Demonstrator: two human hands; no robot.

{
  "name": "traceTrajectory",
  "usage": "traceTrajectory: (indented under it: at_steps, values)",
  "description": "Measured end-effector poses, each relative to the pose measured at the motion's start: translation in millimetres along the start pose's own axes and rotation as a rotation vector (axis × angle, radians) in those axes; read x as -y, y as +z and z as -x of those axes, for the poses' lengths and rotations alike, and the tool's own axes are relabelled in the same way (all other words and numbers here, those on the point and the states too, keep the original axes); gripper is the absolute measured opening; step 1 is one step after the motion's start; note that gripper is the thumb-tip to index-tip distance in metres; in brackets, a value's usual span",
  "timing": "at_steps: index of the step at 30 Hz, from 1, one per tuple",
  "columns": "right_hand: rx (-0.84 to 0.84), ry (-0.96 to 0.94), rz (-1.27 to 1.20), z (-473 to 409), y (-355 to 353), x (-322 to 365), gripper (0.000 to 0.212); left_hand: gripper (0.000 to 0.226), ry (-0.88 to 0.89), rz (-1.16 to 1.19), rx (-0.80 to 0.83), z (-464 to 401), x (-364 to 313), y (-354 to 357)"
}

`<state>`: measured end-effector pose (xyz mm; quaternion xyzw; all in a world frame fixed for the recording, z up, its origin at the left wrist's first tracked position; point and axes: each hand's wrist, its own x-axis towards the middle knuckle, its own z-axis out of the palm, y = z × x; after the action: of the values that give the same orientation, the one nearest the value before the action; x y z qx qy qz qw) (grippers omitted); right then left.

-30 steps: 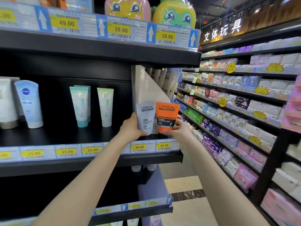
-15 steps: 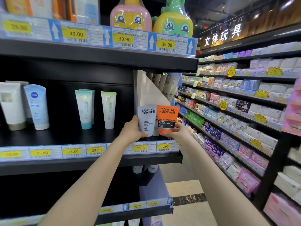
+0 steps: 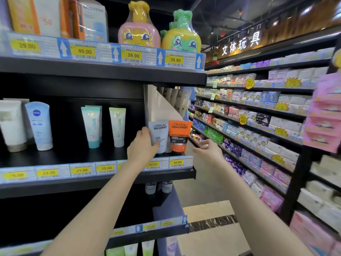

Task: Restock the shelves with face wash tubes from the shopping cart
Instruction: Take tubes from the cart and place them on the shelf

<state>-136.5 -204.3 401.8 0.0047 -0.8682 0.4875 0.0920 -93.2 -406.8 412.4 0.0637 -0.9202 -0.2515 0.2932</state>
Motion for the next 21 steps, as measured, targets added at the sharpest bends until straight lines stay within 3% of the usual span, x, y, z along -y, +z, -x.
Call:
traceTrajectory:
  at_steps: [6,11,17,21]
  values:
    - [-0.122,-0.054,0.366,35.4,-40.5,-20.9,0.042,0.026,0.320,-0.185,-0.024,34.6,-44.1,11.3]
    - [-0.220,0.013,0.595,71.1,-81.7,-60.2,0.042,0.033,0.545,-0.301,0.079,64.9,-93.4,45.1]
    - [-0.344,0.167,0.902,127.0,-130.0,-119.4,0.035,0.033,0.795,-0.308,0.235,113.5,-155.5,99.6]
    - [-0.421,0.331,0.955,169.5,-152.4,-160.5,0.031,0.031,0.999,-0.227,0.293,155.9,-187.7,131.3]
